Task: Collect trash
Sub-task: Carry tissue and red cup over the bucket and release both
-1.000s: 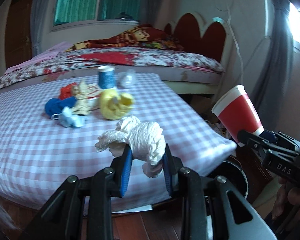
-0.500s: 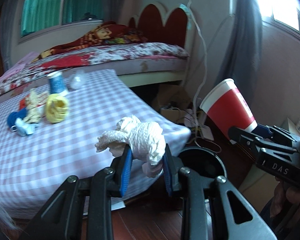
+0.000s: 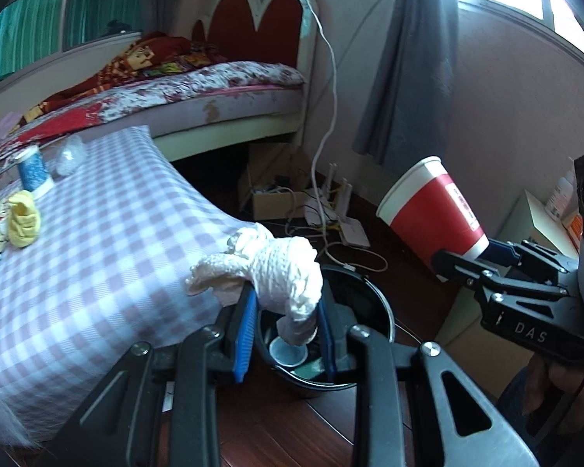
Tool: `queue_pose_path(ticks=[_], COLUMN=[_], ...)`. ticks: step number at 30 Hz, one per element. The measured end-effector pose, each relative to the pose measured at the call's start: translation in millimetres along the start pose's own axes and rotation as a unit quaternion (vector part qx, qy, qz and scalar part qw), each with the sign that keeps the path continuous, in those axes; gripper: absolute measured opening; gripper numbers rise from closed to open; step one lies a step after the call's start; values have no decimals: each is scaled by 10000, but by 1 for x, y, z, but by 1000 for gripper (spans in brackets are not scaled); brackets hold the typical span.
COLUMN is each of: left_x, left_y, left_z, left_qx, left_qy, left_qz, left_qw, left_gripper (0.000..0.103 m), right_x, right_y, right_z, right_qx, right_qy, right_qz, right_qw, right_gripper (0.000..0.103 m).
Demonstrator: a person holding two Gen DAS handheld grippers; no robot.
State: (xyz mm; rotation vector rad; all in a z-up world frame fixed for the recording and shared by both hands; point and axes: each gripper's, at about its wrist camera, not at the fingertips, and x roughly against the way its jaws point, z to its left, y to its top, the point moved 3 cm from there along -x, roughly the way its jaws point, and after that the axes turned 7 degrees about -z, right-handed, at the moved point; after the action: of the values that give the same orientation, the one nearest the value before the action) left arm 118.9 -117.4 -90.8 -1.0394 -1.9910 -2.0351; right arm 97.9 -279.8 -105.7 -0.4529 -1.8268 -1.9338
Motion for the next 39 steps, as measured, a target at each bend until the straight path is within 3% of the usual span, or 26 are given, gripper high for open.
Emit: queue_pose_path(ticks=[11, 25, 27, 28, 29, 30, 33, 35, 39], left_x=[-35, -93, -104, -108, -112, -113, -116, -114, -109], left_y=[-20, -39, -39, -41, -45, -47, -56, -60, -67], left_z=[-19, -21, -21, -21, -22, -21, -19, -16, -10], left_qx=[82, 267, 359, 428, 452, 452, 427, 387, 324], left_qy=[-389, -652, -838, -909, -825, -695, -435, -246, 40], left_qz=[408, 1101, 1233, 1296, 1357, 1347, 1468, 1442, 1427], left_qw=[9984, 9914, 9882, 9865, 9863, 9874, 9873, 9885, 9892], left_gripper=[30, 31, 36, 52, 72, 78, 86, 99, 100], right_x=[-20, -92, -104, -112, -118, -123, -126, -123, -121], right_y=[-29, -61, -67, -71, -76, -82, -90, -91, -91], right_z=[-16, -30, -31, -33, -35, -37, -41, -42, -49], right_qx=[115, 304, 292, 316, 347, 373, 372, 418, 222], right_qy=[68, 411, 585, 499, 345, 285, 153, 64, -80], right_qz=[413, 1324, 1487, 1611, 1702, 1771, 1908, 1885, 1911], right_qw=[9991, 9899, 9867, 9852, 9842, 9831, 9808, 9812, 9813], right_gripper=[57, 57, 59, 67, 85, 90, 91, 100, 102])
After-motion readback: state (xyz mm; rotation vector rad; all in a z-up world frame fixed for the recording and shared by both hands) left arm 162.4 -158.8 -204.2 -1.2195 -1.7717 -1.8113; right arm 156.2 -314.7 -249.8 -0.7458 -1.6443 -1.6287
